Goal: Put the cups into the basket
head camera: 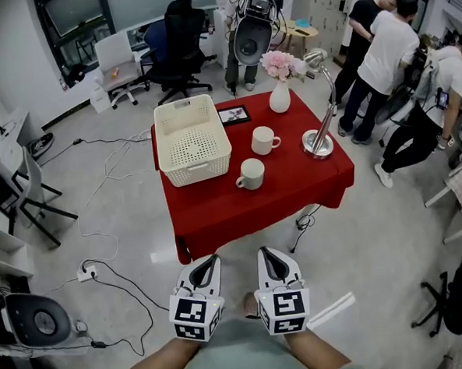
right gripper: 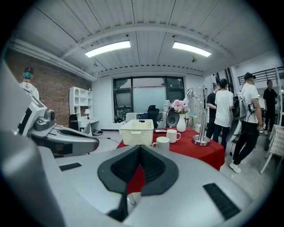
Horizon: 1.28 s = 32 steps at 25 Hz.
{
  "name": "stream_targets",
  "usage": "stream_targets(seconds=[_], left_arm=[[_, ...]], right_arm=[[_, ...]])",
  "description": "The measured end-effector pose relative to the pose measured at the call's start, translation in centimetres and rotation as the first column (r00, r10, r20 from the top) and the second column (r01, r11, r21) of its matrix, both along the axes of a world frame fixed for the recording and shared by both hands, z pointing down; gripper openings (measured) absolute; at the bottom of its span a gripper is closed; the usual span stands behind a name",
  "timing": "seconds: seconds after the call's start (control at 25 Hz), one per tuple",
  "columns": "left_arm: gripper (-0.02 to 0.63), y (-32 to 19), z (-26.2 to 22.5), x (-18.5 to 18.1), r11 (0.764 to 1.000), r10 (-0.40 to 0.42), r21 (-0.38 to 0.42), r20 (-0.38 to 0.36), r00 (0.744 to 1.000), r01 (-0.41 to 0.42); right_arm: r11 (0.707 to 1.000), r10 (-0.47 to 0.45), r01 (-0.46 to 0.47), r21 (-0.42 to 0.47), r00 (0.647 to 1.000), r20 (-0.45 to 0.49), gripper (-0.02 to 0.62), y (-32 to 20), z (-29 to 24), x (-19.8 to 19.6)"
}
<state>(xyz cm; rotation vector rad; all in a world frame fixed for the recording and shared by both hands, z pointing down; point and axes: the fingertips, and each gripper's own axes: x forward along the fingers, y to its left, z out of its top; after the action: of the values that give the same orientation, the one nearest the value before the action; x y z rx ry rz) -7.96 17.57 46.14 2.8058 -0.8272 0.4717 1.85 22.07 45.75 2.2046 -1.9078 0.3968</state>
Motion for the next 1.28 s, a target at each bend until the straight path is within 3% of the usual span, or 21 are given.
stream_targets(seconds=[0.52,1.0,1.28], left_arm=[[0.003,-2.1,-0.3,6.3,0.999,-0.037,0.024,0.018,0.999,0.036],[0.003,-4.8,0.7,6.3,0.999,-0.050,0.005,0.056,0.997,0.050],[0.003,-9.5,0.3,8.2,1.000,0.006,-0.019,0.031,1.000,-0.006]], right_arm=[[0.998,-0.061,0.061,0.009,0.998,-0.012,0.012,-2.7,0.0,6.2],[0.998,-0.056,0.057,-0.040,0.998,0.024,0.012,-5.2,1.5,6.8],[0.998,-0.009,0.009,-0.063,1.000,0.009,0.012,-9.1,1.0,7.8]])
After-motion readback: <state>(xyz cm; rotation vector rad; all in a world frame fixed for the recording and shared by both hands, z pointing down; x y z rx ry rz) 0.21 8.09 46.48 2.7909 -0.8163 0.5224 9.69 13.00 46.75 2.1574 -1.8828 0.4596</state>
